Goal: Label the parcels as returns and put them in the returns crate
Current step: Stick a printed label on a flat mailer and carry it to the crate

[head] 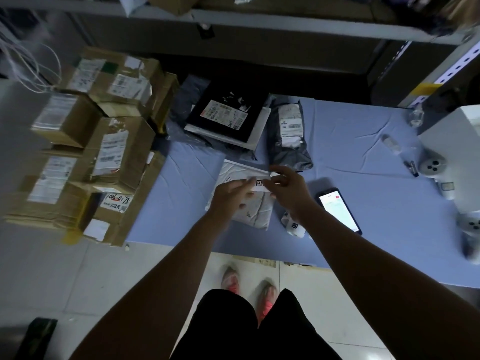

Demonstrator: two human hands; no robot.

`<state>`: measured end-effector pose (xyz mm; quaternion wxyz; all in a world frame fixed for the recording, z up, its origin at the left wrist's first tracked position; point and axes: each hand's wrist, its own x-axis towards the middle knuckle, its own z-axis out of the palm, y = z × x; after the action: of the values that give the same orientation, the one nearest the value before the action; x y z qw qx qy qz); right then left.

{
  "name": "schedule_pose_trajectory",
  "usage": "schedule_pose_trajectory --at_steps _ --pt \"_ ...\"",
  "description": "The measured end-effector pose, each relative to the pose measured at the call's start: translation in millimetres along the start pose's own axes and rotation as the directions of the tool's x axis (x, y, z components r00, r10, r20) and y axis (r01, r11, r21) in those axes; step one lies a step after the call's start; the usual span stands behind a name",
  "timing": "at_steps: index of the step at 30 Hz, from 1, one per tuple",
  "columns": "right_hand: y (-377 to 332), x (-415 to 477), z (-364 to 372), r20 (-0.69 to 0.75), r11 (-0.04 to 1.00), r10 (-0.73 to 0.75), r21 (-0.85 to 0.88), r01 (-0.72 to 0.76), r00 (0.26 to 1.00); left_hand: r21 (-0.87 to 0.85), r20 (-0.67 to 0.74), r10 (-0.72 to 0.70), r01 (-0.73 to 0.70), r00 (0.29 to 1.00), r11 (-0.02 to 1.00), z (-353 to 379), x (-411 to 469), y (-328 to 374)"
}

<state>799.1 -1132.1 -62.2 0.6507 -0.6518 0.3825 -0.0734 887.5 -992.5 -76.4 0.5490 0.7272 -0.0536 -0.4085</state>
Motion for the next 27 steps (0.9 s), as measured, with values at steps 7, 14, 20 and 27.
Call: schedule_pose_trajectory --at_steps 7,14,20,27 --pt "17 6 10 -0.049 0.991 0.0 -0.136 -0.006 0.999 0.05 -0.119 0.122 -0.116 0.985 0.992 -2 18 2" --pt "18 24 22 -0.12 0.953 0.087 -0.281 -0.118 0.989 0.28 -0.009 0.422 -0.403 0.907 0.871 -14 49 -16" --pt "21 41 28 -0.288 0.968 0.12 -0.177 -0.176 0.95 0.331 0.0 0.417 -0.393 0.909 0.858 -15 75 -16" --pt "38 64 47 -0.39 0.913 0.016 -0.369 -0.173 0.921 0.565 -0.039 0.45 -0.351 0.892 0.747 -6 104 -34"
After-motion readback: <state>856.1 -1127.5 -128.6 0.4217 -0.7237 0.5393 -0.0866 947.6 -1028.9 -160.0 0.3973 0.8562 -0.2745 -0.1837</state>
